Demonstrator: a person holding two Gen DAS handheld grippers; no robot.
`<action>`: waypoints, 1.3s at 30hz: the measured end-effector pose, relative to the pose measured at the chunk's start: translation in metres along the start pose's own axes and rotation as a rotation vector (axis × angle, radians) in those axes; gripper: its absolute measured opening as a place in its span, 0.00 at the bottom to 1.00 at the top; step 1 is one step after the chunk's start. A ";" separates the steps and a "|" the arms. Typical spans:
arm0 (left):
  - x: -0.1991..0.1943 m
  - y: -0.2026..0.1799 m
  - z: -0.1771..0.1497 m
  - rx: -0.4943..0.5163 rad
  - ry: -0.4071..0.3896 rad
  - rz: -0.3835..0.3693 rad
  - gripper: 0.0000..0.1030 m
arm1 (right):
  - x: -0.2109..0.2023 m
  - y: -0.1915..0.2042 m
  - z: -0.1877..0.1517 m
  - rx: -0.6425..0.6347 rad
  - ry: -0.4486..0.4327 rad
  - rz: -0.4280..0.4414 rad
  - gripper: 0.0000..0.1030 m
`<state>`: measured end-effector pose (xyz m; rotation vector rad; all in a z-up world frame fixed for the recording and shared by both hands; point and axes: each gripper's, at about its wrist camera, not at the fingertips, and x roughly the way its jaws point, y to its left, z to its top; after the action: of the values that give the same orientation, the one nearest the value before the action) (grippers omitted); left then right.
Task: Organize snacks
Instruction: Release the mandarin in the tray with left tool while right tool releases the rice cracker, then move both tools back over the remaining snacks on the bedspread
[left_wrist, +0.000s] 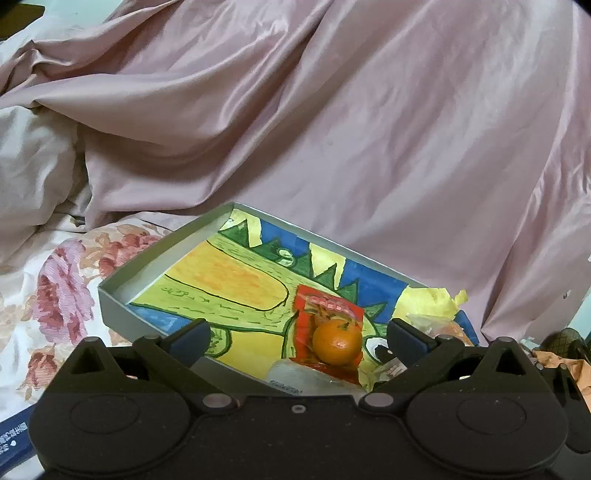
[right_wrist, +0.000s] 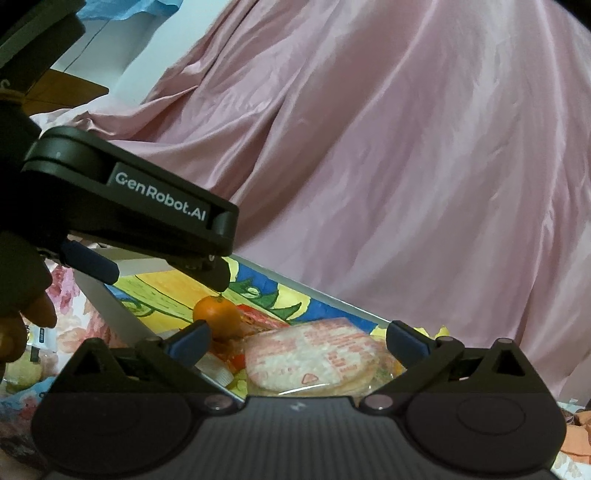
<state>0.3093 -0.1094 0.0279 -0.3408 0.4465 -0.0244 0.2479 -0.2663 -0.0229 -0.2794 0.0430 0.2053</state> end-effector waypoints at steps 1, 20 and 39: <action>-0.001 0.001 0.000 0.002 -0.001 0.000 0.98 | -0.001 -0.001 0.000 0.003 -0.001 0.000 1.00; -0.042 0.018 0.004 0.000 -0.051 0.011 0.99 | -0.031 -0.002 0.007 0.119 -0.002 0.008 1.00; -0.137 0.063 -0.029 0.093 -0.052 0.006 0.99 | -0.116 -0.002 0.009 0.393 0.148 -0.035 1.00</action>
<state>0.1698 -0.0458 0.0399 -0.2478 0.3930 -0.0308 0.1345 -0.2881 -0.0052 0.0968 0.2225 0.1370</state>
